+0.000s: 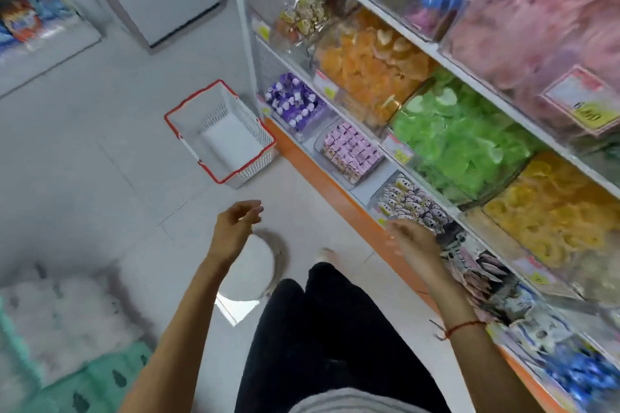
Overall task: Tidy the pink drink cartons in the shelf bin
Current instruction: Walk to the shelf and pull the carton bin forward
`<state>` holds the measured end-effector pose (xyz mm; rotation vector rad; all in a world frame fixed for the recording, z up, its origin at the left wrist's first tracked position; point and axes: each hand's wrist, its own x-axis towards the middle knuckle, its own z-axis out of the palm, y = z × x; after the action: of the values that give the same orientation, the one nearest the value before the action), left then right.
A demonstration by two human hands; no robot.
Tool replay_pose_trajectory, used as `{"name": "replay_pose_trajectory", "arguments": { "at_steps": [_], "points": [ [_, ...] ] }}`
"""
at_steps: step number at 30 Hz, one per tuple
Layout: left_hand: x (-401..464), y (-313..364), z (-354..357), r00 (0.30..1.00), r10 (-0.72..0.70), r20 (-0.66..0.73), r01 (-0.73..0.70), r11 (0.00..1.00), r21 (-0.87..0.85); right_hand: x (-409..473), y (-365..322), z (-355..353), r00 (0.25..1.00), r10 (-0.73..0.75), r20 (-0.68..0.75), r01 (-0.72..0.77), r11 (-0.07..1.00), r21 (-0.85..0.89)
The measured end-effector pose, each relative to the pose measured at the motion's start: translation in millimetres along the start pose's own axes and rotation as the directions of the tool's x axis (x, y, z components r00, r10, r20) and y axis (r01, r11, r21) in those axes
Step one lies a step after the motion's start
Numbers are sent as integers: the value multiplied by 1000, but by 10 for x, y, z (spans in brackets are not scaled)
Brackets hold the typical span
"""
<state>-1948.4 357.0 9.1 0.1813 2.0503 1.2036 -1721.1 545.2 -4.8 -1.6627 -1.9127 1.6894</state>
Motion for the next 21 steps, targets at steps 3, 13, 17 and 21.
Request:
{"name": "replay_pose_trajectory", "arguments": {
  "at_steps": [3, 13, 17, 21],
  "points": [
    [455, 234, 197, 997, -3, 71, -1, 999, 53, 341, -59, 109, 999, -28, 29, 30, 997, -70],
    [2348, 783, 817, 945, 55, 322, -234, 801, 551, 1773, -159, 575, 992, 93, 81, -58, 933, -356],
    [3072, 471, 1266, 959, 82, 272, -247, 713, 656, 2225, 43, 939, 973, 224, -51, -230, 942, -245],
    [3853, -94, 1635, 930, 101, 354, -339, 614, 713, 2760, 447, 1378, 933, 268, -239, -323, 918, -231]
  ]
}}
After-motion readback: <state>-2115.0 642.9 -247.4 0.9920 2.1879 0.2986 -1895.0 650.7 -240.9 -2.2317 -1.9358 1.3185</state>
